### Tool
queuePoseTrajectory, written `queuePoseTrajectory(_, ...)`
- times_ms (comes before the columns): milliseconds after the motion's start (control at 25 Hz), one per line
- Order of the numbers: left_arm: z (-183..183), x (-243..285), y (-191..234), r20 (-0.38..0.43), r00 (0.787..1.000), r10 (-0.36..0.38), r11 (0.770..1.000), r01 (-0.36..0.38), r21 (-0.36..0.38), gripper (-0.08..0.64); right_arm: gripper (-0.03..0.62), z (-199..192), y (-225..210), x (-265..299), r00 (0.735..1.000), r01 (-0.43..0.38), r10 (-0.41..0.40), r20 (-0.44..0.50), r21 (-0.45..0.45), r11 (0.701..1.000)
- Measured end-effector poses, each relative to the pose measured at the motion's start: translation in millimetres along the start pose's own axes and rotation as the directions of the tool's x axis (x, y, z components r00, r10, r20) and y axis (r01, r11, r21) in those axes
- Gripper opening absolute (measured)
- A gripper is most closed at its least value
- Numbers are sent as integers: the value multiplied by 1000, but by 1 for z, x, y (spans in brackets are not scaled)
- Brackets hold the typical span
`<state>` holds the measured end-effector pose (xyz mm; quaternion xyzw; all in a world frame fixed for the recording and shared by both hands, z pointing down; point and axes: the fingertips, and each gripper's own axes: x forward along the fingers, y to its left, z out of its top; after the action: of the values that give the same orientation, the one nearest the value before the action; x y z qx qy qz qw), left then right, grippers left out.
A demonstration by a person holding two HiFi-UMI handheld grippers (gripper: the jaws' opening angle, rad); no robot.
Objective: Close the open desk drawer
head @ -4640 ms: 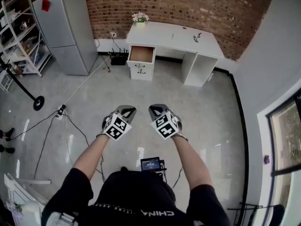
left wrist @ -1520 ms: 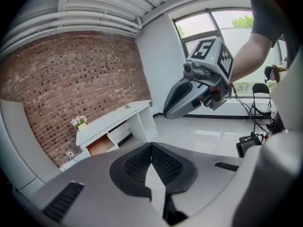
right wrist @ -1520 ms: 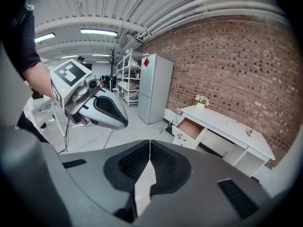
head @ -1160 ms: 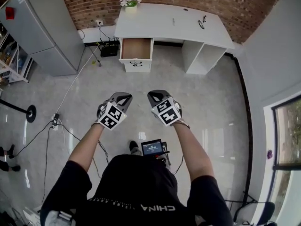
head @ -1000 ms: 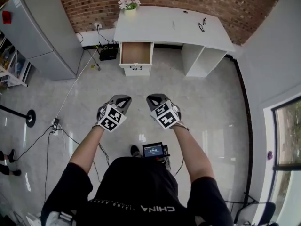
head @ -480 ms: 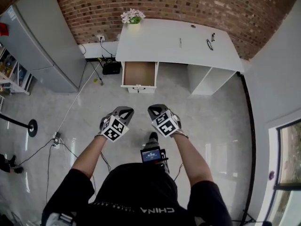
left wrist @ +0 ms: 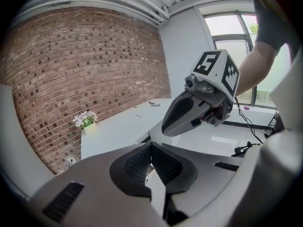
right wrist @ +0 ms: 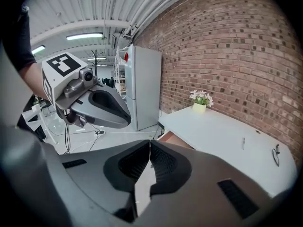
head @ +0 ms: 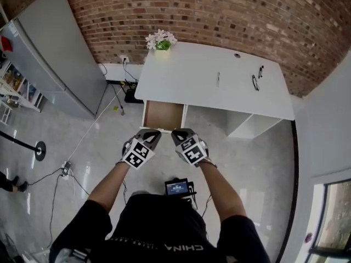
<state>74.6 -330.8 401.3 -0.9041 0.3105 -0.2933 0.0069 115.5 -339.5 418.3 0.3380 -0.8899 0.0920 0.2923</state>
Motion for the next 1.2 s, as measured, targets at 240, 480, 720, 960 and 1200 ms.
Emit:
queuePoseTrajectory(240, -6, 25, 18, -49, 999, -16, 999, 18, 38, 12, 15, 2, -21, 22, 1000, -24, 24, -6, 8, 1000)
queuePoseTrajectory(480, -9, 33, 48, -47, 999, -25, 999, 28, 46, 12, 15, 13, -43, 34, 1000, 17, -17, -4, 34, 999)
queuePoseTrajectory(720, 4, 33, 71, -4, 999, -44, 996, 44, 77, 12, 17, 44, -49, 43, 999, 48, -48, 13, 24, 999)
queuePoseTrajectory(960, -1, 32, 80, -14, 998, -65, 994, 66, 92, 12, 15, 47, -44, 53, 999, 47, -47, -10, 8, 999)
queuePoseTrajectory(1200, -1, 34, 93, 1, 998, -63, 997, 63, 43, 12, 15, 49, -47, 58, 999, 49, -49, -15, 9, 999)
